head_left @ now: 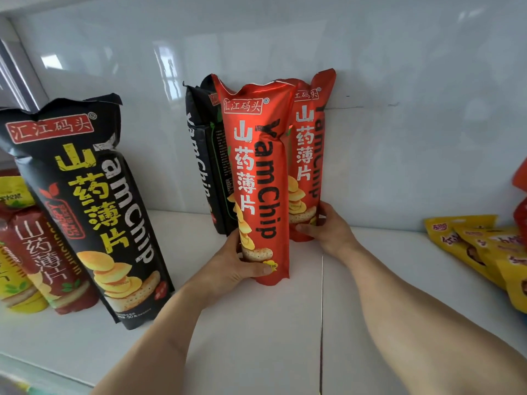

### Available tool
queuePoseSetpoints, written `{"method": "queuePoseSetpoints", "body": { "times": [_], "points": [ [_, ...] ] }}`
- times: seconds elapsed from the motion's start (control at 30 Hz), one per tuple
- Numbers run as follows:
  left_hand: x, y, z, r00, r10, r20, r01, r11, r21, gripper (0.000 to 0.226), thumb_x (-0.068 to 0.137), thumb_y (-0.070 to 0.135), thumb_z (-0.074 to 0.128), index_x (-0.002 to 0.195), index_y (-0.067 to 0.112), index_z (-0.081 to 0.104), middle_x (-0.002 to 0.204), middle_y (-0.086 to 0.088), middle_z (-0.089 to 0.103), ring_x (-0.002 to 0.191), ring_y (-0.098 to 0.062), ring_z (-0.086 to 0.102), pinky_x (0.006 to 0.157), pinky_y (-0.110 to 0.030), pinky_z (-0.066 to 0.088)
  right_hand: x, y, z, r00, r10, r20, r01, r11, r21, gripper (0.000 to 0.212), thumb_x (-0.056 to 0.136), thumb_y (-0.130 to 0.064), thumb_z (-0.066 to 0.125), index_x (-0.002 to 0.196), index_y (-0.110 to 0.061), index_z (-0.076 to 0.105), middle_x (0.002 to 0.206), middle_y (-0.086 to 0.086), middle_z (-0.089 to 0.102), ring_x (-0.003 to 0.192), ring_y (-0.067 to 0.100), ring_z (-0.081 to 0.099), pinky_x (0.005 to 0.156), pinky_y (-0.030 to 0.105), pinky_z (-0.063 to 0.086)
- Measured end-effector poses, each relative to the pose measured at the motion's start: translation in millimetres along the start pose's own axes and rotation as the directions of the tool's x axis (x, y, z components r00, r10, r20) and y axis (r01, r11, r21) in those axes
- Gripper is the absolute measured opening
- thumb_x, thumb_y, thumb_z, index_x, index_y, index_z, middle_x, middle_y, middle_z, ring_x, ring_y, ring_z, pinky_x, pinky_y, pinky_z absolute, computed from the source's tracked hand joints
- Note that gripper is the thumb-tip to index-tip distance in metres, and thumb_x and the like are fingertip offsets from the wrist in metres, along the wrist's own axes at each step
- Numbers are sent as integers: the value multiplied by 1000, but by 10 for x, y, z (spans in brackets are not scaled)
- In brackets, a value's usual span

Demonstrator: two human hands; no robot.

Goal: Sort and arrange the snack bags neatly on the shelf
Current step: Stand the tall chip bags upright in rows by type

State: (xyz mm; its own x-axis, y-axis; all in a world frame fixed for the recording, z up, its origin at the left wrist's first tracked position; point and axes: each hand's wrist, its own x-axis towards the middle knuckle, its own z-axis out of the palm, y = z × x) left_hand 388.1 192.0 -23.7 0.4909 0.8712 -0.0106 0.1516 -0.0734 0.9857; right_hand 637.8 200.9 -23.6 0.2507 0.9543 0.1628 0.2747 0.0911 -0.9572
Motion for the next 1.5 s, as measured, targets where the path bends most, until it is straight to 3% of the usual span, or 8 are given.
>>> {"method": "queuePoseSetpoints", "body": {
  "times": [0.2,0.3,0.6,0.87,1.07,1.23,1.37,1.5],
  "points": [
    [68,29,-1,1000,-7,1,7,1000,25,83,72,13,87,139,36,44,124,13,67,114,-6,62,82,-18,54,-84,-134,-142,998,-11,58,12,1000,-18,73,77,-32,81,139,-19,45,128,-3,59,117,17,57,96,32,48],
    [82,31,7,1000,4,12,-4,1000,3,87,70,15,89,140,35,43,121,15,69,112,-4,64,85,-22,55,-81,-512,-264,995,-74,-61,71,996,-47,83,75,-51,76,142,-18,42,125,-6,58,110,11,56,92,28,44],
    [122,32,54,999,38,7,-37,998,-50,92,63,22,93,139,35,43,122,10,70,114,-11,66,97,-35,55,282,-1768,-517,936,-308,-168,303,951,-59,101,74,-51,79,152,-23,21,120,-7,57,103,7,58,87,22,42],
    [234,27,114,1000,15,2,-14,998,-54,103,53,32,96,141,31,43,127,6,68,118,-16,65,103,-44,52,467,-1714,-522,939,-333,-82,323,939,-115,59,65,-51,83,113,-21,66,105,-7,74,94,10,71,94,42,54],
    [326,47,186,1000,-7,-13,6,999,-51,107,50,38,97,142,33,42,130,7,66,120,-15,63,103,-43,52,520,-1701,-545,942,-321,-94,319,947,-40,37,73,-37,84,101,-23,65,98,-8,73,88,9,72,89,37,57],
    [380,52,254,999,-6,-35,4,998,-59,101,53,30,98,139,32,44,125,7,68,118,-15,63,97,-35,55,540,-1668,-562,952,-299,-69,301,953,21,37,73,-41,84,100,-25,64,100,-5,73,91,12,71,90,40,56],
    [425,74,289,998,-12,-54,9,999,-44,99,54,32,93,140,31,43,130,4,65,123,-19,60,104,-44,51,543,-1645,-590,957,-284,-65,286,957,39,72,61,-58,84,117,-19,62,108,-3,73,97,15,71,93,45,55],
    [445,113,331,998,-11,-61,10,1000,-28,96,59,28,90,141,29,41,131,5,63,120,-17,60,99,-39,53,520,-1647,-617,963,-264,-52,267,962,60,62,74,-47,81,123,-17,58,115,-4,69,102,14,68,95,39,54]
  ]
}}
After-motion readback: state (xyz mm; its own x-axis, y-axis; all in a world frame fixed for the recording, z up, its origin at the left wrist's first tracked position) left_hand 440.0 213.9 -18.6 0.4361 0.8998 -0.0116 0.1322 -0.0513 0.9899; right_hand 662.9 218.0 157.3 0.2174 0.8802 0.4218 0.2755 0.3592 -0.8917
